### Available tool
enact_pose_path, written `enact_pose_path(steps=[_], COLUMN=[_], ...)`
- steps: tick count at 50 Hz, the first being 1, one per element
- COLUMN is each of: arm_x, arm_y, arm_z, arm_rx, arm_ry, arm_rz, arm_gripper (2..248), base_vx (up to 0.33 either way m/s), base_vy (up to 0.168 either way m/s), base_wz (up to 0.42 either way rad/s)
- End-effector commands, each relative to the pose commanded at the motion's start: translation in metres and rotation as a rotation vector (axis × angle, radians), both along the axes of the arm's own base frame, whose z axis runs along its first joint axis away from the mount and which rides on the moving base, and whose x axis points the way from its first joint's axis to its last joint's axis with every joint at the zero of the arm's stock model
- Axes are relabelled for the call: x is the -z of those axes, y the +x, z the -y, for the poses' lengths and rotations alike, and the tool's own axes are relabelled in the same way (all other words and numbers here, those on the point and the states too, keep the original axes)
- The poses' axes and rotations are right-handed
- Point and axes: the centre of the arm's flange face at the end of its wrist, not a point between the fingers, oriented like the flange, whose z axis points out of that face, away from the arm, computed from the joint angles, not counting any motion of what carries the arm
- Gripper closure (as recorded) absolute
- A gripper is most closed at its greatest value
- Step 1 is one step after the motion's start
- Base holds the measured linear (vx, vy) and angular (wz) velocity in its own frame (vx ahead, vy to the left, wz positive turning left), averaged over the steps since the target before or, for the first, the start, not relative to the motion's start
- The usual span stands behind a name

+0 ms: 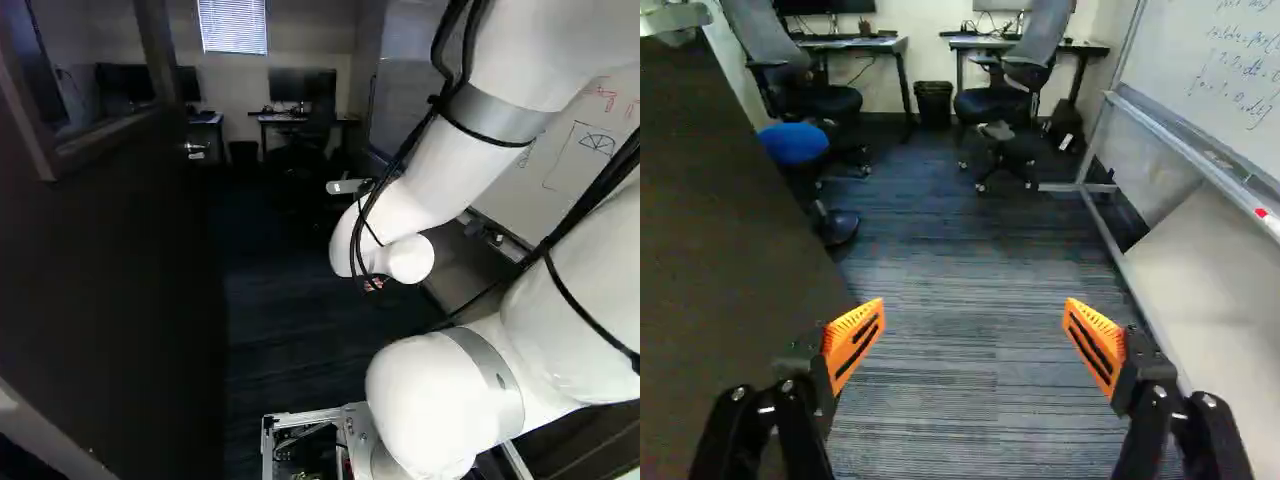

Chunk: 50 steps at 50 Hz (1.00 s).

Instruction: Open the door and move inside

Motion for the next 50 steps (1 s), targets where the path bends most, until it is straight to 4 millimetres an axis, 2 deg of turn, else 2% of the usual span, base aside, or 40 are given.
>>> enact_pose_path(steps=[50], arm_x=[0.0000], arm_y=[0.0000], arm_z=[0.0000], arm_rx=[0.000], arm_ry=[0.000], arm_rz=[0.000], arm_gripper=[3], base_vx=[0.220], base_vy=[0.004], base_wz=[-0.009])
